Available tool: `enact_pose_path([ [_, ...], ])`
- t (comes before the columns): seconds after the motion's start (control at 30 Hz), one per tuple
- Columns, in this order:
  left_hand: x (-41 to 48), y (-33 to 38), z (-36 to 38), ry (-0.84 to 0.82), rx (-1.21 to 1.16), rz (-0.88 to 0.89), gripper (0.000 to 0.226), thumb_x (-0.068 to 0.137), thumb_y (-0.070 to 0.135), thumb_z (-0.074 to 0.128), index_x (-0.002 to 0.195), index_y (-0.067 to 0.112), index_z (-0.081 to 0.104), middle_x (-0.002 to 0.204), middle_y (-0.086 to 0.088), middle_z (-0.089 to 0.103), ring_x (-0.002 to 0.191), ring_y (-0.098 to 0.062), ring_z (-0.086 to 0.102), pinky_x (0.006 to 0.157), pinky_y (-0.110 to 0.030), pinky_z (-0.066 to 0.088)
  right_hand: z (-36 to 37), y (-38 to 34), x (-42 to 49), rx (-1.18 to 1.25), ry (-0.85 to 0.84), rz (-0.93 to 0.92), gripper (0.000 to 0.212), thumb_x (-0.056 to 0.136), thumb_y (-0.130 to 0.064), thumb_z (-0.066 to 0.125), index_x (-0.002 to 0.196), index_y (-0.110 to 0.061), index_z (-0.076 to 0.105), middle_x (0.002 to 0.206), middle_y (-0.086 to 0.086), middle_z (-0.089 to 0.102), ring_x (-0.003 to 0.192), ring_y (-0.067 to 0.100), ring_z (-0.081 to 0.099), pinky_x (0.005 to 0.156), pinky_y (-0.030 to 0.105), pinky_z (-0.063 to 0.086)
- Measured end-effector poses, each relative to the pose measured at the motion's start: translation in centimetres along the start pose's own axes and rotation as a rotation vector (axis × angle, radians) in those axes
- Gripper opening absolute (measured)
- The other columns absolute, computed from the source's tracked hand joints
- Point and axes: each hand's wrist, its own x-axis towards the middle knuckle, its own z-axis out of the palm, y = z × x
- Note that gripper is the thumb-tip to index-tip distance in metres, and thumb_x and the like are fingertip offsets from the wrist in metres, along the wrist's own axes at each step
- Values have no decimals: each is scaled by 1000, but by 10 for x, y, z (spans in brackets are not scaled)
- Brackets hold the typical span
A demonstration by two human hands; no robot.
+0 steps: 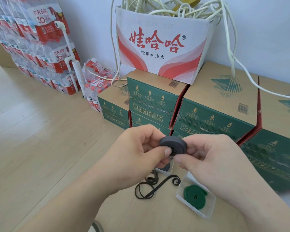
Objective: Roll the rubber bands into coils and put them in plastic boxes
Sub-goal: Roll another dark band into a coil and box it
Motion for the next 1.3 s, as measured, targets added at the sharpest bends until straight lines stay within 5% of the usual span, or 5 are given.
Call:
enact_pose_path([
  [0.2, 1, -6, 6, 37, 444, 104, 12, 84, 22, 80, 91, 28, 72, 78, 13, 70, 64, -2, 61, 61, -18, 48, 8, 3, 2, -201, 47, 57, 15, 78, -11, 77, 76, -26, 75, 64, -4, 69, 64, 14, 62, 62, 32, 55],
  [0.37, -3, -3, 19, 57, 913, 317, 9, 92, 33, 61, 101, 33, 59, 89, 7, 52, 82, -14, 56, 67, -38, 51, 15, -8, 4, -379, -42, 138, 11, 80, -18, 66, 86, -24, 73, 84, -2, 70, 89, 21, 63, 76, 34, 58],
  [0.67, -1, -10, 7, -6, 737, 110, 13, 96, 23, 59, 97, 32, 49, 72, 8, 57, 73, -17, 56, 67, -39, 50, 10, 7, 3, -64, 31, 94, 29, 75, -27, 88, 96, -41, 74, 77, -31, 67, 69, -4, 62, 63, 14, 46],
  [1.03, -2, -12, 12, -24, 769, 117, 14, 97, 31, 58, 108, 37, 51, 103, 10, 62, 89, -15, 61, 78, -43, 53, 17, 5, 5, -293, 43, 19, 6, 79, -26, 78, 74, -27, 74, 64, -3, 66, 63, 13, 61, 61, 35, 56],
  [1.3, 3, -8, 15, 36, 837, 239, 15, 94, 15, 60, 101, 27, 60, 97, 7, 53, 89, -18, 55, 76, -40, 48, 19, 6, 5, -227, 96, -20, 7, 76, -27, 83, 77, -29, 76, 63, -5, 64, 59, 9, 56, 53, 23, 48],
])
